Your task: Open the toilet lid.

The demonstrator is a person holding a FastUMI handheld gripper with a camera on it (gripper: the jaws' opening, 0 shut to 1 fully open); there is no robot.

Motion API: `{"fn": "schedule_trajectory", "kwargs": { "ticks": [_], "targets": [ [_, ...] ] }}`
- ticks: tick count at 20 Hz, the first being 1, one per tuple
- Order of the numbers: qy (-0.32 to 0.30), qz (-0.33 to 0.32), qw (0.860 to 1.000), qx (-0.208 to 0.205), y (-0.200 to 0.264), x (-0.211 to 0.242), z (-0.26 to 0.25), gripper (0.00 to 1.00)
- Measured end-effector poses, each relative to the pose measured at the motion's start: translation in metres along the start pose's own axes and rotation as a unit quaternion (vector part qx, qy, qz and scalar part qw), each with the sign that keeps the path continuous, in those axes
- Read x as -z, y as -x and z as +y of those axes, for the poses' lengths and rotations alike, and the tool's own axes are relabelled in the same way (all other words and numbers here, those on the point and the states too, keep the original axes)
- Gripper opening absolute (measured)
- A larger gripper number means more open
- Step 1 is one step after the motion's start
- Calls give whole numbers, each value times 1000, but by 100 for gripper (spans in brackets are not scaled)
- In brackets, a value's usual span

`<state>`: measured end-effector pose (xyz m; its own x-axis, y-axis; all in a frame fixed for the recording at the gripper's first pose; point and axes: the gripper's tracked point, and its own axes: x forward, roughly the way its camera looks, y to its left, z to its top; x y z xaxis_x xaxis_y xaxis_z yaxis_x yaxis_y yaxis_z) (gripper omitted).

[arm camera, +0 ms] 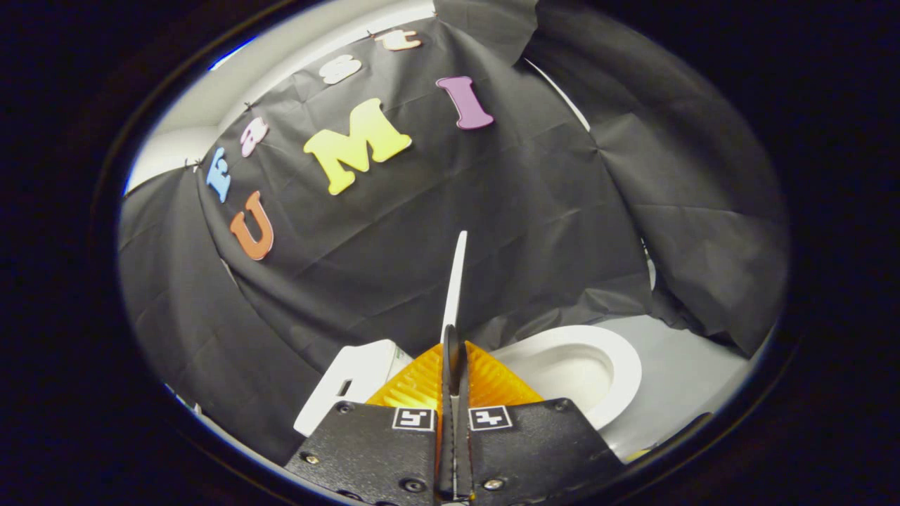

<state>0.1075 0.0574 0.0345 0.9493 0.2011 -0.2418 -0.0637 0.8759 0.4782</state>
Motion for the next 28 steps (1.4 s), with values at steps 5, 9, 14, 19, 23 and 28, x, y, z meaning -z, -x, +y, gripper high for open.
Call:
{"fn": "schedule_trajectory", "kwargs": {
  "ticks": [5,9,14,19,23,28],
  "targets": [
    [23,1,1000,-5,-3,1,22,5],
    [36,-4,999,-9,-2,2,40,5],
    [59,-10,998,-14,-3,7,67,5],
    [80,-18,996,-19,-5,12,93,5],
    [100,-20,995,-24,-8,18,114,5],
    [121,-21,992,-29,-10,28,140,5]
  ]
}}
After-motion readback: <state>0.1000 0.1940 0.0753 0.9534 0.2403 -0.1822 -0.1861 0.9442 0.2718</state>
